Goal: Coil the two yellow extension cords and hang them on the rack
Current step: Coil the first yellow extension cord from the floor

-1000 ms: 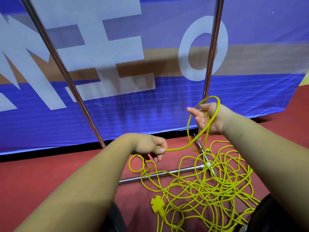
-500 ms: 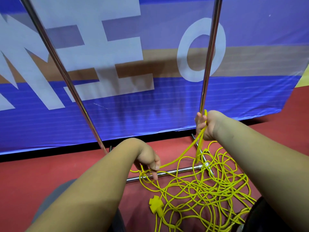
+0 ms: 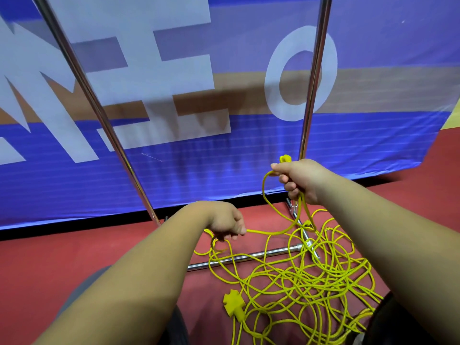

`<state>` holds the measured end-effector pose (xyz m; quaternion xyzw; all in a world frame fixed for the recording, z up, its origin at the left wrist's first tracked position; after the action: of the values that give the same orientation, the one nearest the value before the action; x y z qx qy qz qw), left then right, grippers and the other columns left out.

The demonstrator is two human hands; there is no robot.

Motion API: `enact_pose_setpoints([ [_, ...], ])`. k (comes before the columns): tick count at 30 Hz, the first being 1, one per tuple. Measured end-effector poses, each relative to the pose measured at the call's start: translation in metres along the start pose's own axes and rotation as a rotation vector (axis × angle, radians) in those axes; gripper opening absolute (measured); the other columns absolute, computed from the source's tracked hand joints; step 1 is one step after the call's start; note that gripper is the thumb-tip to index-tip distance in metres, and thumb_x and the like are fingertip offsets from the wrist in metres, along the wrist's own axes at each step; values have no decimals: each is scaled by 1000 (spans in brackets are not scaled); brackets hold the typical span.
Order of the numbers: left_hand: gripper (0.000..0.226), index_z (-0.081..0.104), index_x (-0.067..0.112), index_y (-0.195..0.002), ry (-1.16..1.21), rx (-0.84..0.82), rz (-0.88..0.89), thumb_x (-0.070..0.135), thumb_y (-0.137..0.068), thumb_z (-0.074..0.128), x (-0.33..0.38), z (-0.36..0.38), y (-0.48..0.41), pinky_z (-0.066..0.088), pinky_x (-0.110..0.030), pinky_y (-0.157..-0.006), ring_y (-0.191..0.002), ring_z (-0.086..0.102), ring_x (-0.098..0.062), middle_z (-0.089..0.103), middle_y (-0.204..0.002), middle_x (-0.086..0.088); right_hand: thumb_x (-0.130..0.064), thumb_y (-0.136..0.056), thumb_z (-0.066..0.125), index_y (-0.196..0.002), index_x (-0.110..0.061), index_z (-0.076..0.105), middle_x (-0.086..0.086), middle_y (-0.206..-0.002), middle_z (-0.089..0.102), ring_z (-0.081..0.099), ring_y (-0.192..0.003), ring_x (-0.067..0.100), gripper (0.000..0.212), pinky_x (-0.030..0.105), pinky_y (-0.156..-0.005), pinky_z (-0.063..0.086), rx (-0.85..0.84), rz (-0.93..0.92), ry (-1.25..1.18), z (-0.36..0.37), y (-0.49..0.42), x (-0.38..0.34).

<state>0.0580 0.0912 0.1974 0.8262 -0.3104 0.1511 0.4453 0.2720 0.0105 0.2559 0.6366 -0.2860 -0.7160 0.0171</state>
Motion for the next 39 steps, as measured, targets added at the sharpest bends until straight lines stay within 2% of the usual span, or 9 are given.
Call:
enact_pose_setpoints([
  [3, 10, 75, 14, -99, -100, 176, -3, 24, -96, 74, -1, -18, 3, 54, -25, -65, -66, 64, -10, 69, -86, 2, -24, -105, 64, -109, -9, 57, -2, -59, 50, 33, -41, 7, 17, 20, -38, 25, -24, 22, 70, 0, 0, 1],
  [9, 10, 76, 23, -89, -82, 397, -43, 21, -96, 70, -2, -41, 8, 47, -25, -66, -71, 64, -14, 73, -79, 3, -28, -109, 58, -104, -3, 63, -6, -53, 40, 28, -36, 5, 26, 19, -34, 19, -75, 148, 129, -2, -2, 6],
  [13, 18, 74, 20, -103, 82, 297, 61, 13, -105, 58, -6, -38, 8, 56, -33, -77, -74, 72, -22, 74, -78, -3, -21, -103, 49, -99, -7, 64, -5, -61, 47, 26, -41, 6, 20, 18, -34, 18, -61, 121, 120, -7, -2, -2],
  [16, 18, 77, 31, -110, -82, 262, 111, 21, -104, 63, 0, -38, 10, 50, -24, -72, -72, 63, -9, 71, -85, 7, -30, -102, 52, -100, -10, 66, -7, -61, 35, 16, -44, 6, 24, 19, -34, 13, -69, 138, 106, -11, -2, -5],
  [21, 41, 76, 36, -121, -220, 237, 109, 6, -99, 58, 11, -37, 12, 52, -29, -97, -107, 67, -11, 74, -115, 10, -38, -109, 55, -107, -6, 69, -10, -56, 22, 16, -39, 5, 35, 19, -33, 14, -112, 157, 71, -14, -1, -3],
  [26, 24, 75, 10, -102, -266, 405, -67, 20, -105, 53, -2, -43, 5, 57, -37, -85, -90, 73, -25, 78, -97, -9, -18, -103, 45, -97, -10, 57, -7, -61, 40, 19, -41, 5, 16, 17, -35, 11, -104, 157, -122, -17, 1, -10],
  [31, 24, 71, 18, -107, -15, 436, -27, 32, -109, 52, -3, -50, 12, 45, -25, -58, -52, 60, -5, 80, -82, -2, -32, -109, 51, -108, -8, 67, -10, -54, 26, 17, -39, 6, 28, 19, -33, 13, -84, 120, -57, -21, -1, -12],
  [36, 27, 59, 14, -101, 5, 464, 25, 41, -105, 56, 12, -52, 13, 55, -34, -69, -64, 69, -19, 72, -80, -7, -19, -103, 49, -97, -12, 57, -3, -66, 58, 21, -43, 7, 11, 18, -35, 16, -65, 104, -5, -14, -4, -1],
  [39, 14, 71, 26, -104, 32, 418, 139, 30, -104, 57, 29, -52, 18, 46, -30, -67, -66, 52, -13, 58, -75, 8, -30, -102, 65, -100, -15, 61, 3, -90, 75, 21, -46, 8, 15, 18, -37, 18, -28, 72, 68, -8, -7, 5],
])
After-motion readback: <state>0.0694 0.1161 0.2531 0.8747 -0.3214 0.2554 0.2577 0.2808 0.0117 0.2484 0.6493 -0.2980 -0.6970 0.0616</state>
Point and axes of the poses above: each hand's wrist, its own y-axis away from the middle knuckle, its own z-axis out of the palm, x = y × z, the point moved 3 cm from there along -y, towards the middle knuckle
